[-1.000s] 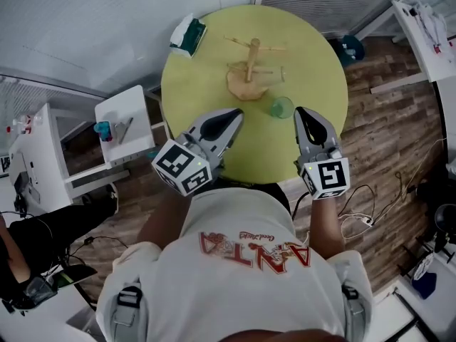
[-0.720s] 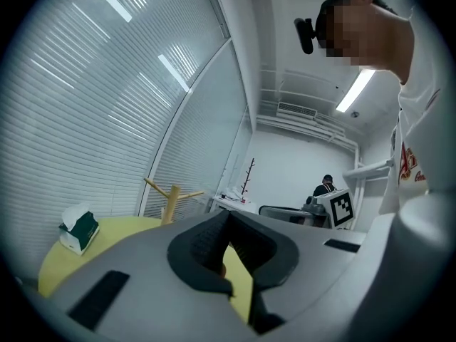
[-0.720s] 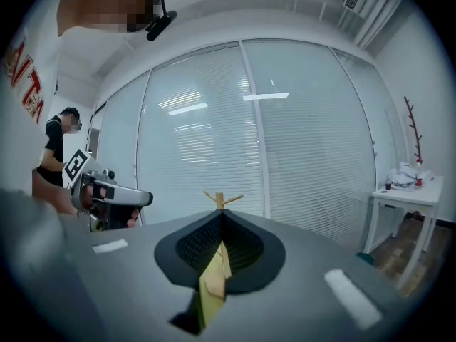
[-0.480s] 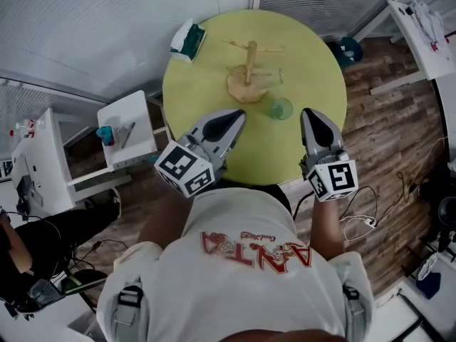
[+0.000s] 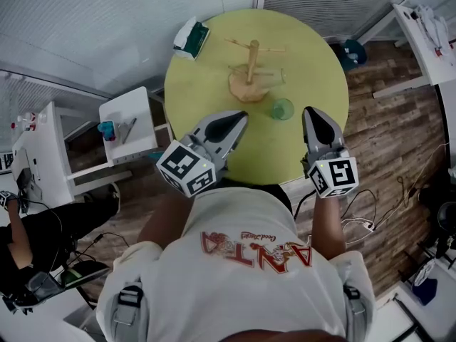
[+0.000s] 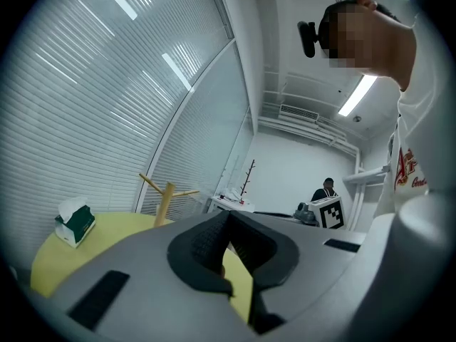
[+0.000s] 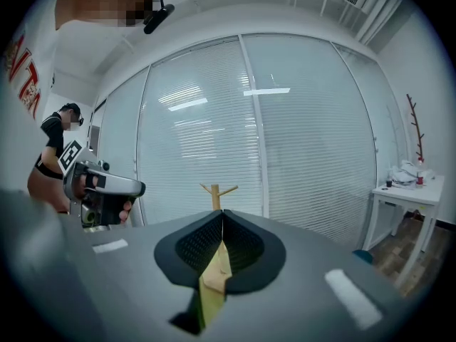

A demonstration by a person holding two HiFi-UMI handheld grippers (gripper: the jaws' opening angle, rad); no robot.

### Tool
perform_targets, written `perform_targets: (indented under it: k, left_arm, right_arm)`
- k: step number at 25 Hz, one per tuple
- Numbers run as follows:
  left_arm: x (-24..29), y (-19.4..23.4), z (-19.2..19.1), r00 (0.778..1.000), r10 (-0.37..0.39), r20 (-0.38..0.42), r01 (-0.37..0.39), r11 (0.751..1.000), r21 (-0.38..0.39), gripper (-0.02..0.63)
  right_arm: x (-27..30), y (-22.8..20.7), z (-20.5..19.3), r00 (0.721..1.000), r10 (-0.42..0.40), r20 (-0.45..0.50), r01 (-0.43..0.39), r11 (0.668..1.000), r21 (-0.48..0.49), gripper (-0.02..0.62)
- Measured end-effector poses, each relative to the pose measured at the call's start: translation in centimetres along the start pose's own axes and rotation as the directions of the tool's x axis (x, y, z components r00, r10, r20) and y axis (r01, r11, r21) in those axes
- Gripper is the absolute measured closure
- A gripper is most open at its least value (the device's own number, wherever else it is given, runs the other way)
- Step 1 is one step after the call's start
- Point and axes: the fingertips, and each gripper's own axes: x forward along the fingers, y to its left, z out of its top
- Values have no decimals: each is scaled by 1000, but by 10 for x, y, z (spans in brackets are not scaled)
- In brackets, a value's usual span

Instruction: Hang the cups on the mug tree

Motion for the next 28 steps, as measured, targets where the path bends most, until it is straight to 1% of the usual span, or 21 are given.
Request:
perform_targets:
  k: [2,4,5,6,7,8,9,10,14,17,19,20,21,24,26,28]
  left_arm:
    - [-1,0,-2,1000,10,-5,-10,1000,-2,597]
    - [-1,-1,-4,1000,20,-11,-21,1000,-4,597]
    - [-1,-1,-5,1000,25,-14,-25,1000,-5,597]
    - [-1,-2,-7,999,29,-19,-29,1000,-6,597]
    - [-1,-2,-9,999,33,-25,-33,999,-7,597]
    - [-2,-2,-11,999,37,-32,-38,999,-8,597]
    - [-2,-1,-14,998,44,-39,-44,999,-8,597]
    - [-3,0,-17,998,53,-46,-54,999,-10,597]
    - [-7,5,-28,993,96,-67,-98,995,-31,597]
    - [-9,5,-36,990,122,-77,-125,991,-43,597]
    - [-10,6,-41,987,138,-85,-142,989,-49,597]
    - [-10,7,-43,985,145,-89,-150,987,-50,597]
    - [-11,8,-45,984,153,-92,-159,986,-52,597]
    - [-14,11,-52,979,178,-104,-185,981,-60,597]
    - [-17,14,-55,975,191,-111,-199,978,-67,597]
    - [-19,16,-57,973,201,-116,-210,975,-71,597]
  right_arm:
    - [2,-7,-12,999,-5,-33,5,1000,-12,591]
    - [5,-17,-33,995,-7,-98,4,999,-32,588]
    - [7,-22,-46,991,-7,-137,2,999,-36,572]
    - [8,-27,-61,984,-4,-179,-3,999,-34,541]
    - [10,-32,-77,975,5,-223,-12,1000,-28,486]
    - [12,-36,-94,963,19,-270,-25,999,-21,420]
    - [14,-39,-112,948,34,-317,-41,999,-17,374]
    - [17,-41,-129,931,48,-362,-58,998,-16,342]
    - [30,-39,-193,857,97,-506,-118,993,-9,306]
    - [44,-34,-234,800,105,-591,-165,985,-50,280]
    - [54,-32,-257,771,115,-627,-194,979,-60,252]
    - [60,-33,-266,763,118,-636,-197,979,-54,239]
    - [65,-35,-273,760,117,-639,-190,981,-46,239]
    - [81,-41,-283,767,95,-634,-157,987,-42,234]
    - [91,-42,-286,772,88,-630,-161,985,-60,234]
    - [100,-39,-286,782,85,-618,-174,981,-86,233]
